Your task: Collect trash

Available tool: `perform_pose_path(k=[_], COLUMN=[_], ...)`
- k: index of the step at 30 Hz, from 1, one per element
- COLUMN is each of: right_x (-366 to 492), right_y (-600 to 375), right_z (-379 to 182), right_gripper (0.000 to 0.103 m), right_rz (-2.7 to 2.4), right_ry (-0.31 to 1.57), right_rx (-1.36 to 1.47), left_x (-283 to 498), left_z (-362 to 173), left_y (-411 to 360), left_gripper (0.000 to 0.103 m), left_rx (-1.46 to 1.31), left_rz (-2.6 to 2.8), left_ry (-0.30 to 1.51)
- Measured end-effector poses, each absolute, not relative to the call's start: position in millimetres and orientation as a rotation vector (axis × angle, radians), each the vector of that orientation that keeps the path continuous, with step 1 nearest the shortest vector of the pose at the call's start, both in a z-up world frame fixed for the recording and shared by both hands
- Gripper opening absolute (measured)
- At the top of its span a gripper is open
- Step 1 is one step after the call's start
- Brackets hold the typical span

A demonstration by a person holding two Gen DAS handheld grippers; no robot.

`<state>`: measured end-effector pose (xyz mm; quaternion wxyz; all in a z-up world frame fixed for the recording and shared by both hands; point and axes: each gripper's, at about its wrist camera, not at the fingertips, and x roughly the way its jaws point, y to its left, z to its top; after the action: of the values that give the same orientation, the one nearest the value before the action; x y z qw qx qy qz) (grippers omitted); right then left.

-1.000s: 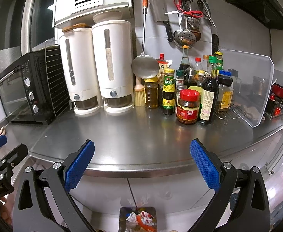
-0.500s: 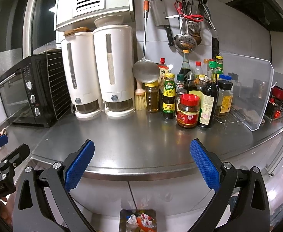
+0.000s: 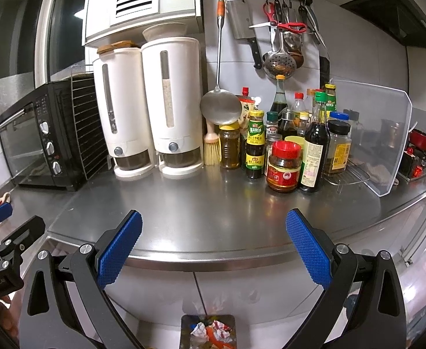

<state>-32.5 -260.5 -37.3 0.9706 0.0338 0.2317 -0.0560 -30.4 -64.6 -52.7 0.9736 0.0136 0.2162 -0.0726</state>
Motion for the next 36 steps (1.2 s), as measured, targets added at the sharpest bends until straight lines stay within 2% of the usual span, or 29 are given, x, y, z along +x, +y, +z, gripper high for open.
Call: perform_pose_path(k=[36], right_x=[-29.5], right_y=[-263.5], right_z=[-44.2], right_gripper=[0.1], right_rz=[-0.112], right_ry=[0.488], right_rx=[0.085], left_x=[-26.1], left_z=[-59.8], left_y=[-65.1], left_gripper=[0.095], left_rx=[0.036], left_rz=[-0.086], left_ry=[0.448])
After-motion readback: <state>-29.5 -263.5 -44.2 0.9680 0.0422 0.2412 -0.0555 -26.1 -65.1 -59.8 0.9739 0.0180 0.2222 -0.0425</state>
